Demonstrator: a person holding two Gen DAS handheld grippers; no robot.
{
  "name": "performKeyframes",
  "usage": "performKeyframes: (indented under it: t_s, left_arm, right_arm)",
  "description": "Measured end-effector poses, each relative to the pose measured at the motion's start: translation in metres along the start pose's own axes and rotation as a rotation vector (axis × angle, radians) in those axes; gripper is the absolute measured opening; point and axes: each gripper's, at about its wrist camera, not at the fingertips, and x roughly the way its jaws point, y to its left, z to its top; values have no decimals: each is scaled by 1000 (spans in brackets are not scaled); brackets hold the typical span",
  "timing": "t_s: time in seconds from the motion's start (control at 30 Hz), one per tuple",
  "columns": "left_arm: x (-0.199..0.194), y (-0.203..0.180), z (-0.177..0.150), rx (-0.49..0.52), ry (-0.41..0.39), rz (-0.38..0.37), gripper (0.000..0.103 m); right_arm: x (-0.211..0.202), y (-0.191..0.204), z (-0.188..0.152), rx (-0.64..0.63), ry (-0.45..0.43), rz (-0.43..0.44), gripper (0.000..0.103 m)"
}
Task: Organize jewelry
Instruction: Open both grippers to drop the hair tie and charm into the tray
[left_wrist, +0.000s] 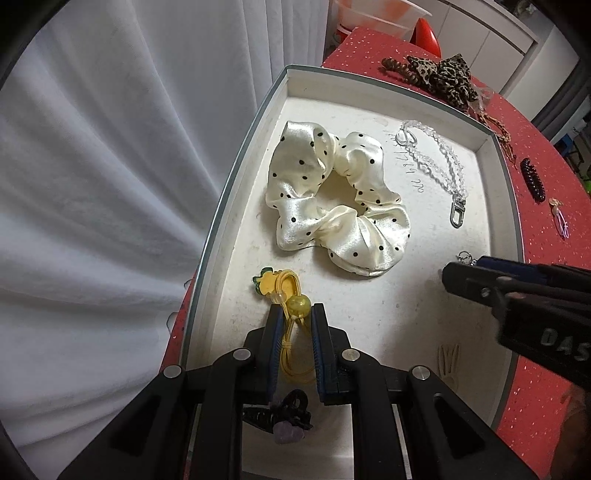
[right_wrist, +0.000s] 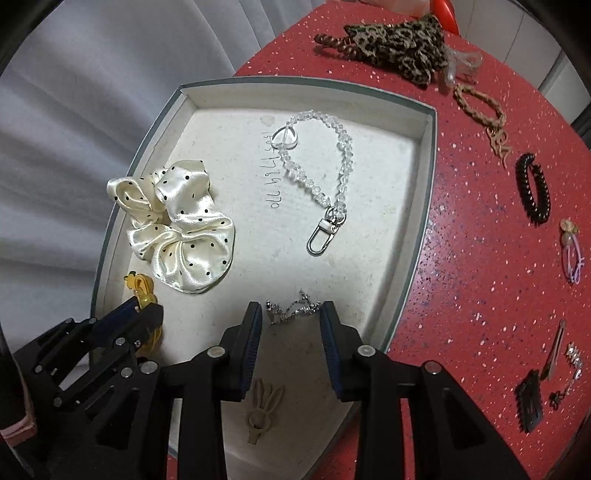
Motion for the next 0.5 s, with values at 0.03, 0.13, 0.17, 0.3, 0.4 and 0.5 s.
performKeyframes:
  t_s: [0.03,0.13,0.17,0.3,0.4,0.5]
  left_arm:
    - [0,-1,0,0,2,2,17]
    - [-2,0,0,-2,2,18,65]
    - [-5,1,-1,-9,-15,29,89]
    - [-14,-5,-2,13,-40,22,89]
    - [-16,-7,1,16,-39,26,89]
    - [-19,-8,2,16,-39,24,89]
  right_arm:
    - [-4,-1,1,3,-8,6,43]
    - [-16,-3,2,8,-29,25,51]
    - [-19,-3,3,9,-34,27,51]
    - [-32,-9,0,20,-55,37,52]
    - [-39,-14,-5,32,-63,38,52]
    - [-48,-21,-10,42,-73,38,52]
